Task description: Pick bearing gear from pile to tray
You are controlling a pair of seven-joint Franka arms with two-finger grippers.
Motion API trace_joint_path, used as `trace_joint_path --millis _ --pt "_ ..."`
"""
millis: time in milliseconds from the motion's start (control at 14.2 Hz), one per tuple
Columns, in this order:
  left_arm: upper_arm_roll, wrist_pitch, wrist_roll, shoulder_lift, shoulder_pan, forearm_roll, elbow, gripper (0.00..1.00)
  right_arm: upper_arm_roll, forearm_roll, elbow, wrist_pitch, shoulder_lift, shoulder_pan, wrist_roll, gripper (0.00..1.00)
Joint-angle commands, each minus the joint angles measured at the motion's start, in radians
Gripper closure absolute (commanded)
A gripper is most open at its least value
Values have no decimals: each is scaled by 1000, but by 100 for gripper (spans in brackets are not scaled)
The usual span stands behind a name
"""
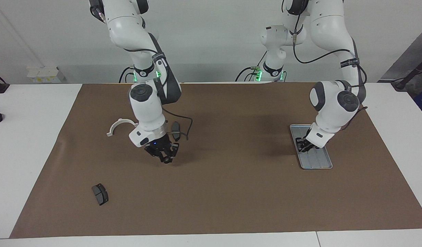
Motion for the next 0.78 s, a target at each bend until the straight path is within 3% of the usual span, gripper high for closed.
trace_joint_path --millis 0,71,141,212,423,706 --pt "-8 -1 75 -53 34 4 -87 92 -2 -3 17 -18 -2 90 108 100" --pt "-8 9 87 -64 38 4 -108 75 -2 -5 18 -6 2 144 160 100" --pt "-8 19 87 -64 38 4 -114 51 -2 -11 26 -1 19 190 207 100" --pt "-8 20 86 -64 37 4 -113 39 -4 -29 64 -6 51 230 250 100" --pt "-10 20 81 -55 23 4 -88 35 -7 -105 185 -15 172 333 417 100" --pt "-13 19 -7 -44 -61 4 -26 35 -4 -150 204 -3 216 398 469 100"
